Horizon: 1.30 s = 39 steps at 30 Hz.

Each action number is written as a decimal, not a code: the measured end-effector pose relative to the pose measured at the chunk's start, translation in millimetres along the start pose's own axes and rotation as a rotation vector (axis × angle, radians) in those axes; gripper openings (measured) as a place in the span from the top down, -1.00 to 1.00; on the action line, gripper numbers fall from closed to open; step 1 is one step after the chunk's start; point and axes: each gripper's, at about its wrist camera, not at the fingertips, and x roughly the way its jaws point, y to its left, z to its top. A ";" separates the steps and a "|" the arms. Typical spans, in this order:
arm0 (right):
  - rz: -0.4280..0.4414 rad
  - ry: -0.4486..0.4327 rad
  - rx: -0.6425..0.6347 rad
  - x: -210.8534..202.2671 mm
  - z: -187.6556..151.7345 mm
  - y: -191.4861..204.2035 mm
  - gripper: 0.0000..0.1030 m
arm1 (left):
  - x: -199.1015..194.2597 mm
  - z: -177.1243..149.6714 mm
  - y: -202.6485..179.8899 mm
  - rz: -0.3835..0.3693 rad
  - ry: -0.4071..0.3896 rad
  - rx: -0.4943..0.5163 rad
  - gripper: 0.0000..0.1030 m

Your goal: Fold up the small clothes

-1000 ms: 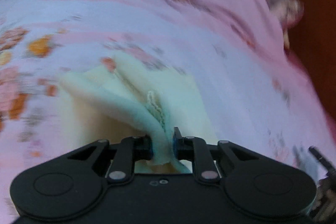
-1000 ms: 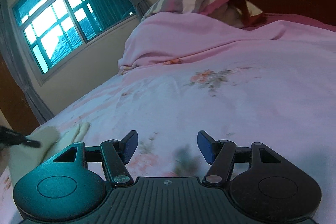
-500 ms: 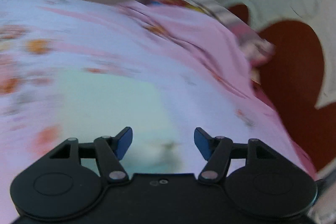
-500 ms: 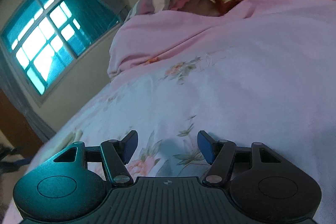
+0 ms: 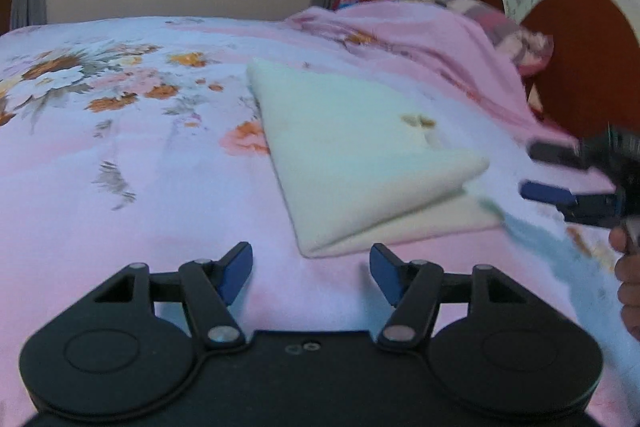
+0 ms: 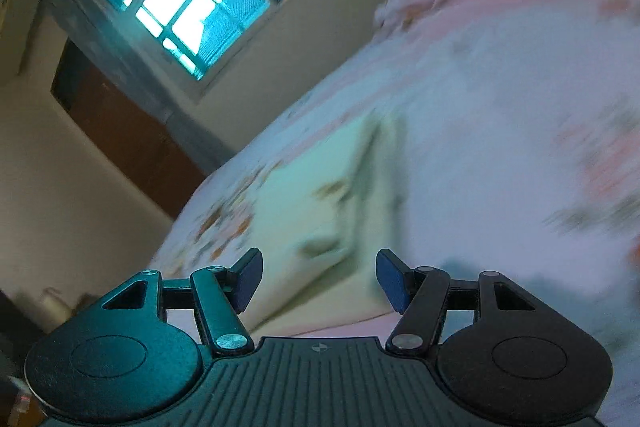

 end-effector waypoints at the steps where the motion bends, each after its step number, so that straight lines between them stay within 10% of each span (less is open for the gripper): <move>1: 0.009 0.014 0.024 8.0 -4.4 3.9 -0.22 | 6.8 -0.1 -2.7 0.003 -0.001 -0.008 -0.24; 10: -0.038 0.078 0.115 66.0 0.2 12.6 -0.21 | 21.6 -0.6 17.9 0.007 -0.028 -0.061 -0.27; 13: -0.103 0.113 0.066 76.3 2.7 14.8 0.86 | 28.0 1.7 13.9 0.012 0.016 -0.012 -0.28; 19: -0.054 -0.008 -0.072 28.9 8.8 28.3 0.88 | 24.1 -1.7 10.6 0.023 -0.010 0.014 -0.28; 27: -0.090 0.044 0.109 34.5 -12.6 -35.7 0.87 | 23.7 1.2 13.3 0.008 0.018 -0.004 -0.26; 33: -0.093 -0.097 -0.052 6.2 22.3 -28.2 0.62 | -6.4 5.1 35.1 -0.048 -0.068 -0.059 -0.25; 39: -0.050 0.006 -0.081 61.2 53.2 -22.9 0.26 | 12.8 12.1 57.1 -0.002 -0.076 -0.195 -0.25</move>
